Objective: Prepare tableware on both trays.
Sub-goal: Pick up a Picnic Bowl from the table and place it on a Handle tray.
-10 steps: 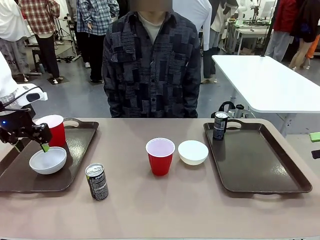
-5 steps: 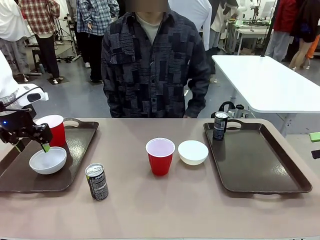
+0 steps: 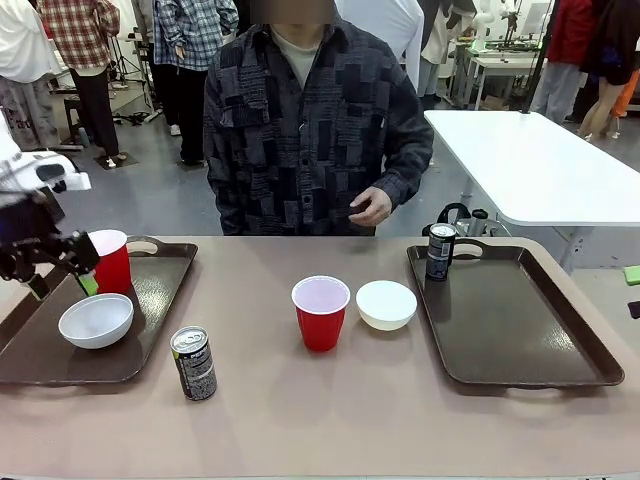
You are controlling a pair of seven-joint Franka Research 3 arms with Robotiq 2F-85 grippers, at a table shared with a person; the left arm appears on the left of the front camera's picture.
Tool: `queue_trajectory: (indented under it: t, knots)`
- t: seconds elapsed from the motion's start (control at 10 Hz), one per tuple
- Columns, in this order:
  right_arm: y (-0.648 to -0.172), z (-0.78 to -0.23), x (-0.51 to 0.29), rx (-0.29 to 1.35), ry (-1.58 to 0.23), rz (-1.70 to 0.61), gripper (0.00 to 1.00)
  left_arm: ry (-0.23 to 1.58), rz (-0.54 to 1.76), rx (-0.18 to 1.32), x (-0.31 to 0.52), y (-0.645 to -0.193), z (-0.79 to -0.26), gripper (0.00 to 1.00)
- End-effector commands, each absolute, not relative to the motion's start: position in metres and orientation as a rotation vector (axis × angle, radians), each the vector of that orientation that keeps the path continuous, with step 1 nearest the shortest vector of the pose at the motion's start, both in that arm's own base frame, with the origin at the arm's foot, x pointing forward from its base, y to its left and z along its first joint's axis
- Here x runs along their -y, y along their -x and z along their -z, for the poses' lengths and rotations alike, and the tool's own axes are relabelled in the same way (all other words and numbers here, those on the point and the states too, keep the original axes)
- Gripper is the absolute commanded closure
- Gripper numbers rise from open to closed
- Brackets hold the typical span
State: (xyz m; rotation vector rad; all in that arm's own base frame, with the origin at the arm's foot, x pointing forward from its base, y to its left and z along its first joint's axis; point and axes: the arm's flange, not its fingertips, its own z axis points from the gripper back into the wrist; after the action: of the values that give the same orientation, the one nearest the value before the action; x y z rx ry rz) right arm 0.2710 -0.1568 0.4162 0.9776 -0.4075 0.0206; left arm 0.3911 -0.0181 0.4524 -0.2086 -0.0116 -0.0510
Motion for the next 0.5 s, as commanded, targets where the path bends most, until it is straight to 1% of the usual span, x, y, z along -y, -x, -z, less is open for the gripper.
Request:
queue_trajectory:
  t: [0.0,0.1,0.4]
  knots:
    - [-0.246,-0.432,0.134,0.377,-0.843,-0.065,0.00,0.413,0.052,-0.097,-0.009,-0.399,-0.483,0.18]
    - [-0.239,-0.444,0.116,0.363,-0.808,-0.087,0.00,0.484,0.057,-0.124,-0.023,-0.396,-0.493,0.18]
    - [-0.236,-0.473,0.052,0.339,-0.698,-0.145,0.00,0.768,0.086,-0.123,-0.072,-0.393,-0.512,0.18]
